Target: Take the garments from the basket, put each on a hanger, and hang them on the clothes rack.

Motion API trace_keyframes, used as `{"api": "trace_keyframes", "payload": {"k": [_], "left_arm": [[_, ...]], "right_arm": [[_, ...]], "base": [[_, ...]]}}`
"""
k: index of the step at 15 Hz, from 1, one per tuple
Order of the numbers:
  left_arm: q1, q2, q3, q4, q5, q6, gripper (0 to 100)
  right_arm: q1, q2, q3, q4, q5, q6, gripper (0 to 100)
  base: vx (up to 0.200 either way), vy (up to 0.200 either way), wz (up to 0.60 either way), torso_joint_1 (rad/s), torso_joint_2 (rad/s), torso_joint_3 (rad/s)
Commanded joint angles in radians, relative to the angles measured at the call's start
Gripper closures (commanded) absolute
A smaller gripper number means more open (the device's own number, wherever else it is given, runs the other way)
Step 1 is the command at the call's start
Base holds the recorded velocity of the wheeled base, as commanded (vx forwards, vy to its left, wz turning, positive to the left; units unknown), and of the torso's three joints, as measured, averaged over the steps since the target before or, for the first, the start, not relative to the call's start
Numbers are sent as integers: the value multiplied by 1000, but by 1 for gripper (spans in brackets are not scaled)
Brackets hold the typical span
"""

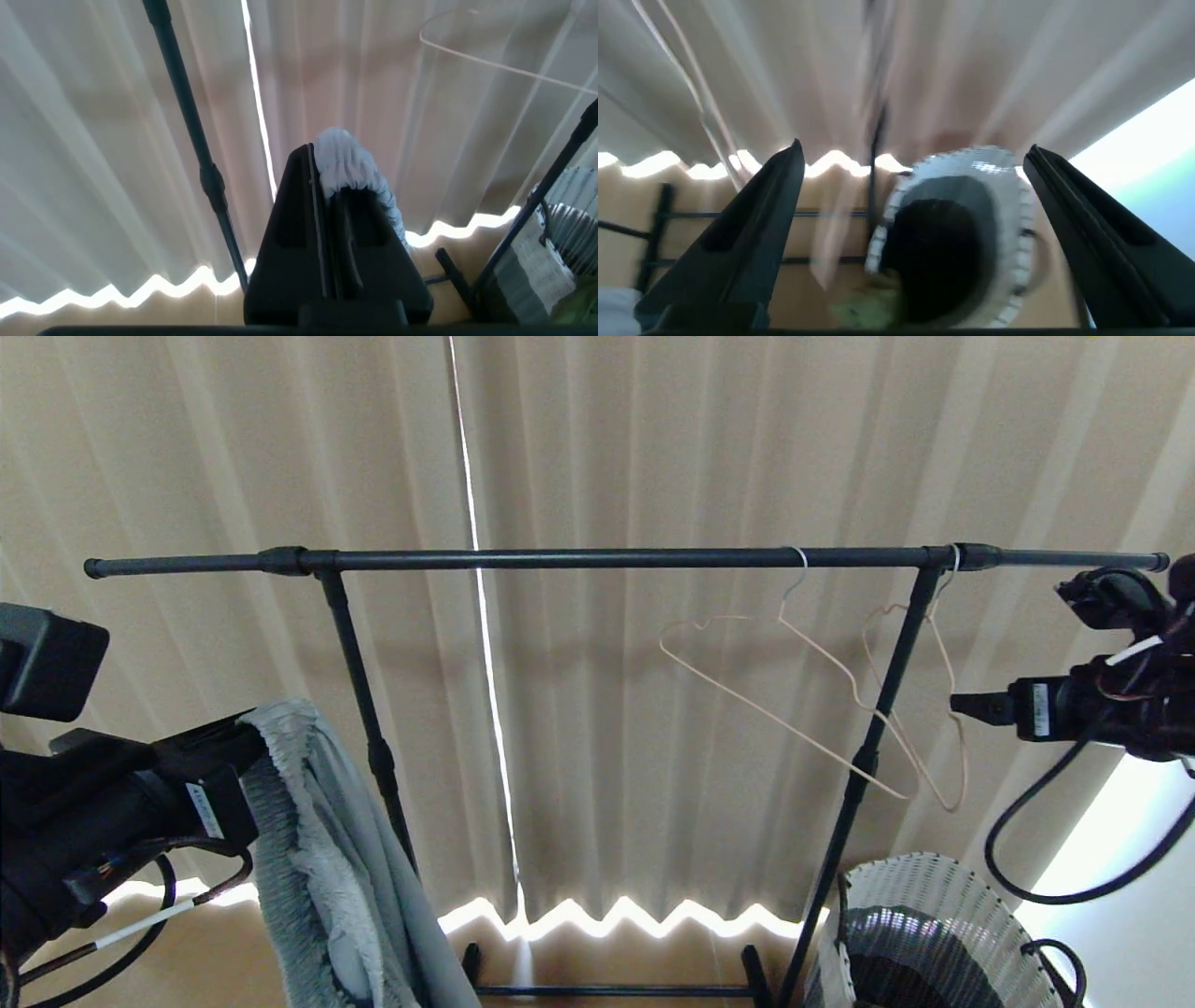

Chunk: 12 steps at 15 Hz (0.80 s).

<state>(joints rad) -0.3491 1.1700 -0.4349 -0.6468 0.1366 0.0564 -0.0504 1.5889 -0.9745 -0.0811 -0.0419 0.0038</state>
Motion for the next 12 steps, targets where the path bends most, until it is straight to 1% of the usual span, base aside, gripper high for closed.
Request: {"api": "trace_keyframes", "payload": {"k": [1, 4, 5, 7, 12], "left_arm": [[-1, -27, -1, -1, 0, 2, 100], [-2, -29, -1, -1, -2, 5, 100], [-2, -29, -1, -1, -2, 5, 100], [-2, -29, -2, -1, -2, 5, 100], [-2, -39, 1, -1, -2, 14, 100]], "right_arm": [[49, 146, -79, -3, -24, 33, 0], [49, 206, -115, -6, -32, 35, 0], [49, 218, -128, -6, -47, 35, 0], [49, 233, -139, -6, -75, 35, 0], [49, 238, -142, -29, -84, 35, 0]], "base": [[0, 0, 0, 0, 0, 0], [0, 0, 0, 0, 0, 0], [0, 0, 0, 0, 0, 0], [0, 0, 0, 0, 0, 0], [0, 0, 0, 0, 0, 0]]}}
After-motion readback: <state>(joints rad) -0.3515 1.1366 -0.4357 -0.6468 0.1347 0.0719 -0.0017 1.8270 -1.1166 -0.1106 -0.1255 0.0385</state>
